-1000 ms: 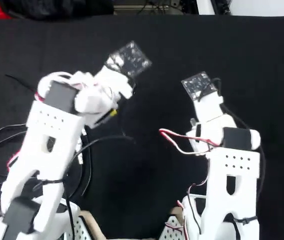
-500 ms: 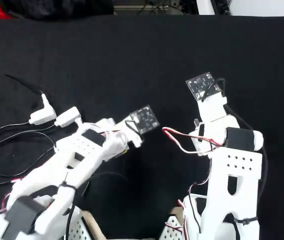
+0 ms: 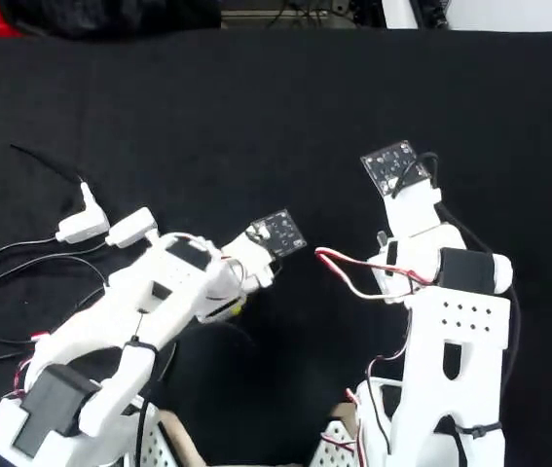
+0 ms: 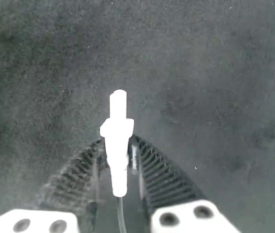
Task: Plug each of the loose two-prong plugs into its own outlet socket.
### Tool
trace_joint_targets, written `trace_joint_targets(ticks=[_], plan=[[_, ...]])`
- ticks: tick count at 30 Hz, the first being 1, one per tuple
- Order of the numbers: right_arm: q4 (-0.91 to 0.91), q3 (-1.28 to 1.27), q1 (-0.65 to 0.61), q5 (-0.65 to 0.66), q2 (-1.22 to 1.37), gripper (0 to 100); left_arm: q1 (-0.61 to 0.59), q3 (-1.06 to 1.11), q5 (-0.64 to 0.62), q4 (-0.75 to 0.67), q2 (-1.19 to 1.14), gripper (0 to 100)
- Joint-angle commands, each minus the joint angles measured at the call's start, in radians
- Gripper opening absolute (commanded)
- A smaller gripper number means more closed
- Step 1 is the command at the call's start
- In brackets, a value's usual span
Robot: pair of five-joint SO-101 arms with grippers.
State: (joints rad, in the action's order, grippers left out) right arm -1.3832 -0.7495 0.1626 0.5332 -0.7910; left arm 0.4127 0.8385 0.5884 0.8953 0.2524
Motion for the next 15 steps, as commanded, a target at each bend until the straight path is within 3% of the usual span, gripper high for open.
trace_joint_targets(ticks=[1,6,15], plan=[[0.012,0.064,0.008,0.015,-0.005,1.1,0.044,-0.102,-0.006,0.143,0.0,18],[0.009,0.064,0.008,0.015,-0.005,1.1,0.127,-0.082,-0.011,0.167,0.002,18],[0.008,0.064,0.008,0.015,-0.005,1.1,-0.027,-0.068,0.003,0.167,0.167,18]])
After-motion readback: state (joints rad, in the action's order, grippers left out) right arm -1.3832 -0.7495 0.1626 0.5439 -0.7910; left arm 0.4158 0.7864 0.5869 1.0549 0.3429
